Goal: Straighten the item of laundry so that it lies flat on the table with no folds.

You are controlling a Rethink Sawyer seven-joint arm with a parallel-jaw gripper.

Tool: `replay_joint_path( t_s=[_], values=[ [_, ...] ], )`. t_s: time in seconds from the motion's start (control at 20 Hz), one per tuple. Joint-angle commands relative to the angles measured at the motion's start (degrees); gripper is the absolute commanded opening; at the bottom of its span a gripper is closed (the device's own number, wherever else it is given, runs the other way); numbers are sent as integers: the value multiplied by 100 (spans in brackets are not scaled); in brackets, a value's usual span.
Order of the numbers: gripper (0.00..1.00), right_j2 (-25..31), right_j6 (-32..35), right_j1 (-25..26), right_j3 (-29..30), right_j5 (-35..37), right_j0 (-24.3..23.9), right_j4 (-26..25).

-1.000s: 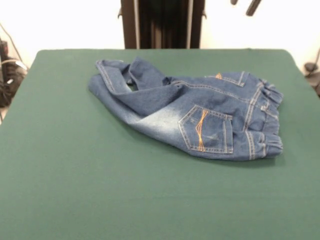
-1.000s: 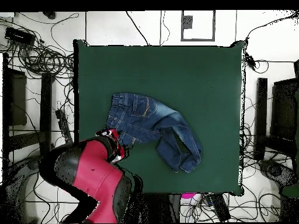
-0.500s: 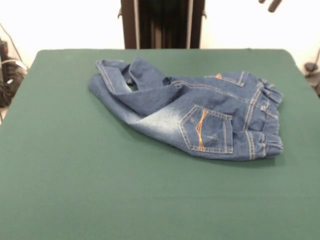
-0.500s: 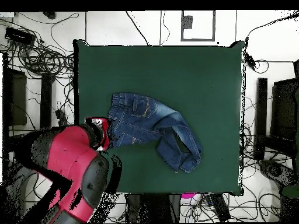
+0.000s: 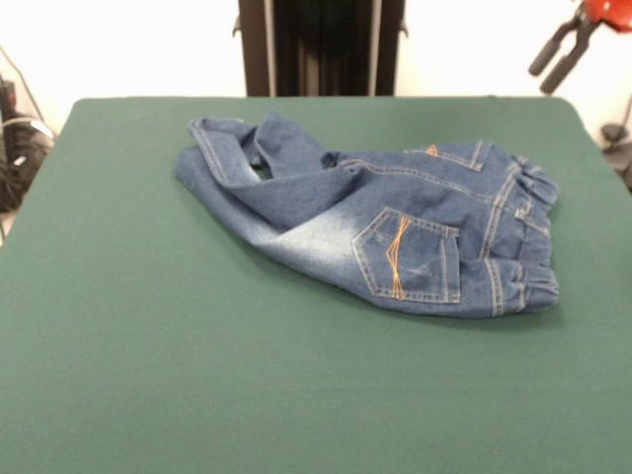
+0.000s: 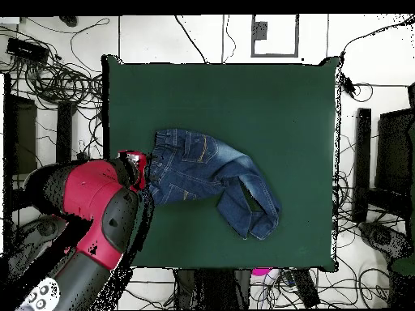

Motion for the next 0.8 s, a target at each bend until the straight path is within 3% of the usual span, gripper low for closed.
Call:
replay_joint_path(
  t_s=[0.05,0.25,0.4,0.6,0.8],
  values=[
    [100,846,1601,495,-349,-253,-114,280],
    [100,703,1798,811,-469,-515,-75,348],
    [100,354,2074,1203,-696,-854,-44,406],
    [100,-340,2337,1543,-1066,-801,-17,414],
    [100,-622,2138,1697,-1293,-980,-59,403]
  ],
)
